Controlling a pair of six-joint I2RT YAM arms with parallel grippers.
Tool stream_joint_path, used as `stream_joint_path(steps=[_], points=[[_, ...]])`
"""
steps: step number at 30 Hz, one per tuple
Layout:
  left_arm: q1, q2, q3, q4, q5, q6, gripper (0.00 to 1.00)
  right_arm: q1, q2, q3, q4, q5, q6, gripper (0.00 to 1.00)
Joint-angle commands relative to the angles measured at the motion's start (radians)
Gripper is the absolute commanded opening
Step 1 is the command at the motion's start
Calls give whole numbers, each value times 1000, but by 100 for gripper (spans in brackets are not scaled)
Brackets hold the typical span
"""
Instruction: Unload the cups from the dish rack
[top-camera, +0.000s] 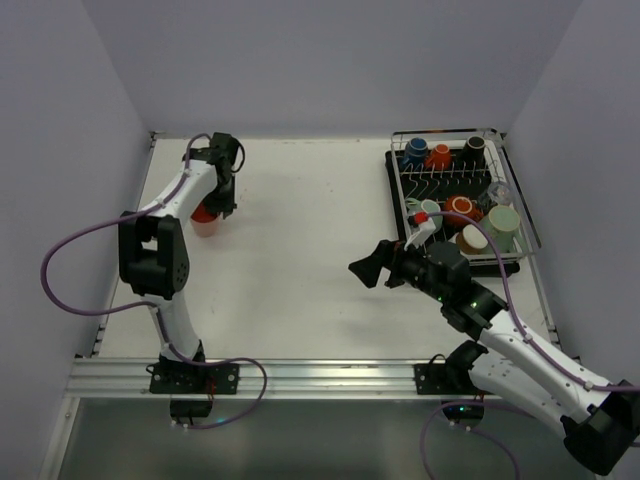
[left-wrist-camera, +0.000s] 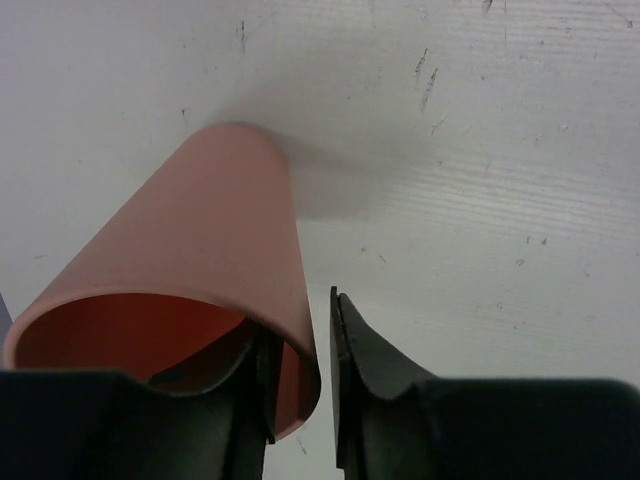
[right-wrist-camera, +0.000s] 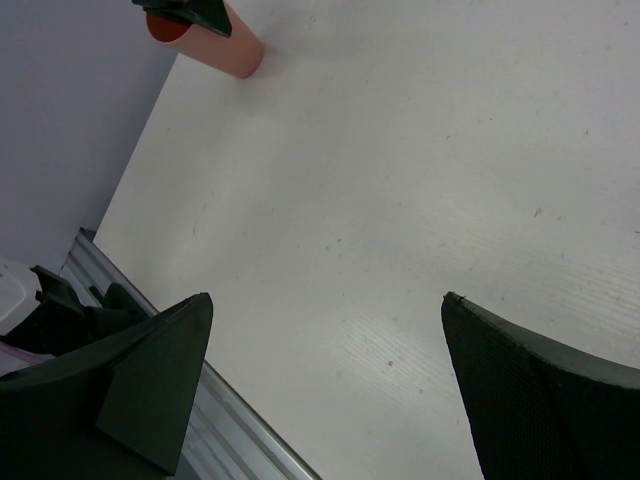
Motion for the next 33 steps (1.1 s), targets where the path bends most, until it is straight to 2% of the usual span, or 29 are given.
stream_joint_path(steps=[1,8,13,14,18,23,26,27,29,31,32,33], points=[[3,-18,19,-45,38,38,32,6,5,5,20,25,-21,99],[4,-63,6,-16,1,26,56,8,26,31,16,26,-18,99],[6,-103,-24,0,-62,12,65,9,39,66,4,29,-18,99],[6,-123,-27,7,-70,11,67,11,37,71,-4,40,-21,99],[6,-202,-25,56,-100,-1,86,9,25,108,-39,85,-44,99],[3,-346,-16,151,-79,-14,98,9,-1,155,-136,143,-70,98],[-40,-463,-51,233,74,-21,98,3,-49,152,-209,324,-76,91],[-66,-498,-106,262,111,-20,98,-9,-71,154,-231,411,-73,84],[-179,-604,-186,374,197,-14,98,-31,-89,152,-283,485,-65,79],[-253,-716,-341,497,321,-24,98,-96,-96,155,-324,531,-59,75],[-300,-748,-450,542,423,-38,99,-129,-95,161,-331,525,-58,75],[-316,-784,-506,585,467,-49,99,-191,-93,163,-340,513,-56,75]])
